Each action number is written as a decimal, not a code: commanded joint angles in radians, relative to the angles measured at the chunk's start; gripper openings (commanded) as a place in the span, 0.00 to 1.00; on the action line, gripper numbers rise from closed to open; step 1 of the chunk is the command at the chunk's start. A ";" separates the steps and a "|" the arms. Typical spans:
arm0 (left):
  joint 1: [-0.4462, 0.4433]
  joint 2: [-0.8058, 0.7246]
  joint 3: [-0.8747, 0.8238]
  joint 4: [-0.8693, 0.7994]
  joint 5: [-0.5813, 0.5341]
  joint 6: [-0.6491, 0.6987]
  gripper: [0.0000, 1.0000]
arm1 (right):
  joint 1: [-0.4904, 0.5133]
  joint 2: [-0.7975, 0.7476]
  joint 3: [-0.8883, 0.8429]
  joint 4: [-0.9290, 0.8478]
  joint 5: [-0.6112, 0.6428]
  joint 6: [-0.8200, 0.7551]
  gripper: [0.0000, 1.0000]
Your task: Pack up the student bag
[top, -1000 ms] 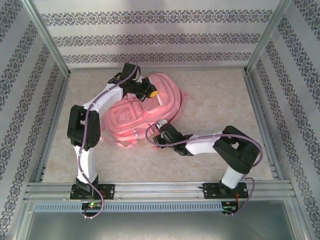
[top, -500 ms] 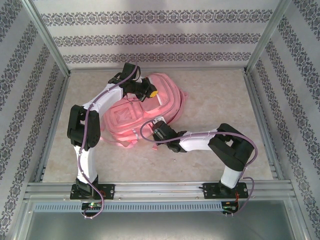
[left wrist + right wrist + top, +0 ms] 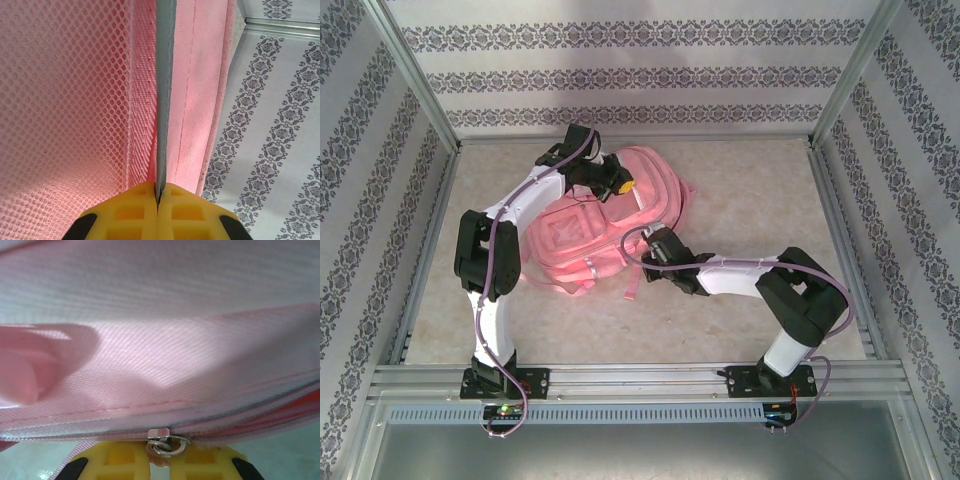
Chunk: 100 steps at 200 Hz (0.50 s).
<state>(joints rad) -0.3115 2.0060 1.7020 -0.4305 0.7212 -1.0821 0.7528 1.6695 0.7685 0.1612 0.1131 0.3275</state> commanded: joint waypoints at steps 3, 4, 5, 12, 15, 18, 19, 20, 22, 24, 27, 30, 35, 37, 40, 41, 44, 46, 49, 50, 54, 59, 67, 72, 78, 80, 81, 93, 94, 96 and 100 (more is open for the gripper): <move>0.028 0.005 0.030 -0.072 -0.026 0.047 0.00 | -0.041 -0.028 -0.019 -0.040 -0.054 -0.028 0.00; 0.028 0.004 0.030 -0.073 -0.026 0.048 0.01 | -0.042 -0.028 -0.019 -0.040 -0.057 -0.028 0.00; 0.028 0.004 0.030 -0.074 -0.026 0.048 0.01 | -0.042 -0.028 -0.019 -0.041 -0.060 -0.028 0.00; 0.028 0.004 0.031 -0.078 -0.026 0.052 0.06 | -0.047 -0.028 -0.016 -0.047 -0.079 -0.028 0.00; 0.029 0.002 0.033 -0.080 -0.025 0.055 0.09 | -0.047 -0.029 -0.015 -0.048 -0.087 -0.028 0.00; 0.028 0.002 0.035 -0.083 -0.026 0.056 0.13 | -0.047 -0.031 -0.015 -0.048 -0.095 -0.029 0.00; 0.028 0.002 0.036 -0.084 -0.026 0.057 0.14 | -0.047 -0.031 -0.015 -0.048 -0.098 -0.029 0.00; 0.028 0.001 0.036 -0.085 -0.026 0.057 0.15 | -0.046 -0.032 -0.015 -0.048 -0.099 -0.029 0.00; 0.028 0.001 0.037 -0.088 -0.026 0.057 0.17 | -0.046 -0.033 -0.015 -0.048 -0.107 -0.030 0.00; 0.028 -0.001 0.038 -0.091 -0.027 0.060 0.19 | -0.046 -0.036 -0.015 -0.048 -0.113 -0.030 0.00; 0.028 -0.003 0.039 -0.097 -0.029 0.063 0.22 | -0.047 -0.041 -0.015 -0.047 -0.120 -0.029 0.00; 0.028 -0.006 0.042 -0.104 -0.031 0.065 0.24 | -0.046 -0.044 -0.015 -0.048 -0.126 -0.025 0.00; 0.028 -0.014 0.044 -0.117 -0.037 0.073 0.29 | -0.044 -0.050 -0.017 -0.048 -0.133 -0.020 0.00; 0.029 -0.019 0.045 -0.124 -0.040 0.075 0.31 | -0.043 -0.053 -0.018 -0.048 -0.136 -0.017 0.00; 0.028 -0.026 0.046 -0.134 -0.046 0.081 0.34 | -0.040 -0.059 -0.020 -0.048 -0.141 -0.015 0.00; 0.028 -0.028 0.046 -0.138 -0.048 0.083 0.34 | -0.039 -0.061 -0.021 -0.048 -0.142 -0.015 0.00; 0.028 -0.035 0.048 -0.151 -0.057 0.090 0.37 | -0.037 -0.066 -0.023 -0.048 -0.147 -0.014 0.00; 0.028 -0.041 0.049 -0.160 -0.064 0.093 0.38 | -0.036 -0.070 -0.025 -0.048 -0.151 -0.014 0.00; 0.029 -0.052 0.051 -0.178 -0.075 0.102 0.40 | -0.033 -0.074 -0.027 -0.050 -0.156 -0.013 0.00; 0.028 -0.056 0.052 -0.184 -0.078 0.103 0.40 | -0.032 -0.076 -0.027 -0.050 -0.158 -0.013 0.00; 0.029 -0.072 0.053 -0.201 -0.092 0.116 0.42 | -0.027 -0.083 -0.028 -0.056 -0.163 -0.012 0.00; 0.029 -0.093 0.053 -0.222 -0.109 0.129 0.45 | -0.020 -0.091 -0.030 -0.064 -0.165 -0.009 0.00; 0.030 -0.132 0.050 -0.266 -0.138 0.152 0.48 | -0.008 -0.104 -0.036 -0.077 -0.170 -0.008 0.00; 0.030 -0.158 0.046 -0.296 -0.163 0.167 0.49 | -0.001 -0.113 -0.038 -0.084 -0.176 -0.005 0.00; 0.032 -0.192 0.036 -0.331 -0.193 0.179 0.51 | 0.008 -0.122 -0.039 -0.099 -0.184 0.000 0.00; 0.032 -0.204 0.032 -0.341 -0.202 0.182 0.51 | 0.013 -0.125 -0.038 -0.106 -0.185 0.002 0.00; 0.032 -0.211 0.027 -0.343 -0.207 0.182 0.52 | 0.015 -0.126 -0.038 -0.109 -0.186 0.005 0.00; 0.035 -0.290 -0.038 -0.369 -0.244 0.186 0.54 | 0.035 -0.138 -0.037 -0.138 -0.201 0.019 0.00; 0.036 -0.300 -0.045 -0.370 -0.247 0.186 0.54 | 0.037 -0.138 -0.037 -0.140 -0.203 0.020 0.00; 0.038 -0.315 -0.058 -0.375 -0.254 0.185 0.54 | 0.041 -0.140 -0.037 -0.143 -0.207 0.021 0.00; 0.040 -0.346 -0.086 -0.385 -0.266 0.182 0.55 | 0.050 -0.143 -0.037 -0.147 -0.214 0.023 0.00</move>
<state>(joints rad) -0.2878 1.8698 1.6962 -0.6716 0.5705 -0.9592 0.7540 1.5764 0.7429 0.0780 -0.0299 0.3222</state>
